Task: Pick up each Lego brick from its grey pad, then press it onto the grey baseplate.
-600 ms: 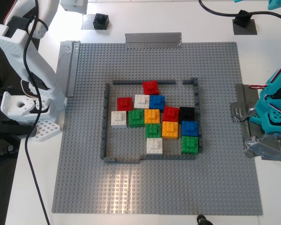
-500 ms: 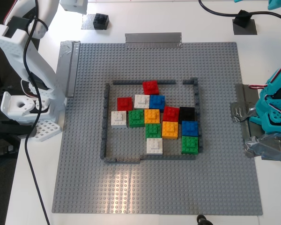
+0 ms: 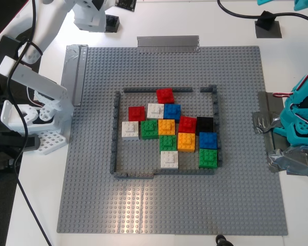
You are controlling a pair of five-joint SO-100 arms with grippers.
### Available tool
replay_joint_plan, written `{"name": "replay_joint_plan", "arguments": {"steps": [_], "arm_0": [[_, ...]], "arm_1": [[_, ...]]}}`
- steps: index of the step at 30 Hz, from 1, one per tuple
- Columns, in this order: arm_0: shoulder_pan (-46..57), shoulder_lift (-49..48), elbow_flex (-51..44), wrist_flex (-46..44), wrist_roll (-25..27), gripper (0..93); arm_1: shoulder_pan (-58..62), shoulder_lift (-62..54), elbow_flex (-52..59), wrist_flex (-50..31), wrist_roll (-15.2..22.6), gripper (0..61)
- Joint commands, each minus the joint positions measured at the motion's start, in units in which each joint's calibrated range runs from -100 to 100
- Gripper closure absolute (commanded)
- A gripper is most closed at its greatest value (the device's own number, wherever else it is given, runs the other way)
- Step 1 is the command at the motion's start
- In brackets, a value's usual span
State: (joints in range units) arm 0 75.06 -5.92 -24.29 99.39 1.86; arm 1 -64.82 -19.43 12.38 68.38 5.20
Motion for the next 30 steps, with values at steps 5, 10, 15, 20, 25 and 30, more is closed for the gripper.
{"name": "replay_joint_plan", "arguments": {"steps": [5,10,15,20,25,30], "arm_0": [[0.42,-0.18,-0.22,0.61,6.42,92.7],[1.36,-0.18,-0.94,0.61,11.65,92.7],[3.39,-0.18,-1.12,0.61,20.34,92.7],[4.99,1.80,0.32,-1.18,21.71,92.7],[5.93,13.99,-1.49,-1.26,24.25,84.7],[7.23,25.66,-12.50,0.61,30.60,84.8]], "arm_1": [[-0.29,1.49,-11.52,0.94,-1.91,61.3],[-2.32,4.67,-16.58,2.00,-0.88,61.3],[-4.06,8.96,-21.72,4.44,-1.32,61.2],[-6.24,15.40,-29.67,8.35,-1.86,61.2],[-6.75,21.58,-36.62,11.19,-0.98,61.2],[-7.11,25.61,-38.43,11.93,-0.54,61.2]]}}
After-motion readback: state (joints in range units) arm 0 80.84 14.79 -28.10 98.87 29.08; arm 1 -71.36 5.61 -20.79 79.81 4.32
